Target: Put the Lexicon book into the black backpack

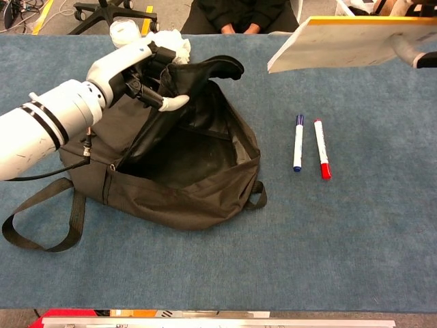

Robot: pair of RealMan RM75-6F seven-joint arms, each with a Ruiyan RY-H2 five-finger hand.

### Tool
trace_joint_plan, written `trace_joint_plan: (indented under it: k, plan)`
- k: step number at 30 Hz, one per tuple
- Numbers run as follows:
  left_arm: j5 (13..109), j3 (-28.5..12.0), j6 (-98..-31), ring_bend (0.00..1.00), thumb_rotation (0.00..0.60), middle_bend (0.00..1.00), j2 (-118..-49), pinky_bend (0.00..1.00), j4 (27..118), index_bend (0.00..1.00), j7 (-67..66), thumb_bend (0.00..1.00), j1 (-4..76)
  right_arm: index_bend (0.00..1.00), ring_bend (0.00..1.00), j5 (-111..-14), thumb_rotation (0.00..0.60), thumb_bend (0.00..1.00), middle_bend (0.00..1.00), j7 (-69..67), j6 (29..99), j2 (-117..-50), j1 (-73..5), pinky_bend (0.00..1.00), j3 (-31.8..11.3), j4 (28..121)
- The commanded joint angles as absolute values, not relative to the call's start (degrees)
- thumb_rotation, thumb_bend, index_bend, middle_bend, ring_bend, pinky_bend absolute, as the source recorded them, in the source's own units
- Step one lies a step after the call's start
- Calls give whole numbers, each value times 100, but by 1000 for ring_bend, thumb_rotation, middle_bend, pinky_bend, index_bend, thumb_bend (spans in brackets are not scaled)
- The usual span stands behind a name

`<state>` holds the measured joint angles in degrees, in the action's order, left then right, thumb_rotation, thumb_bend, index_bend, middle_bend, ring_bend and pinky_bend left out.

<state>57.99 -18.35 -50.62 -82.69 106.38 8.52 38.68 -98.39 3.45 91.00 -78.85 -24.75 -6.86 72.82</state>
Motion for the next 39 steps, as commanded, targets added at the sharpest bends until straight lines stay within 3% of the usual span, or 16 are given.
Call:
trace_joint_plan:
  k: [1,20,39]
  plan:
    - [5687,-1883,-4992,596,600,593,-8102,813,10808,548,959,326,3855,901,608,-10086,600,350,777,305,9135,-7942,-2543,653,-552,7240]
    - [5174,-2068,-4837,593,600,592,-7472,812,11327,542,1186,326,4020,918,623,-11068,600,352,790,167,9117,-8859,-3198,663,-299,6293]
    - [4600,-2163,-4581,592,600,590,-7069,812,11229,535,1476,326,4223,933,625,-11378,600,347,797,-518,9658,-10753,-3979,663,-193,3612]
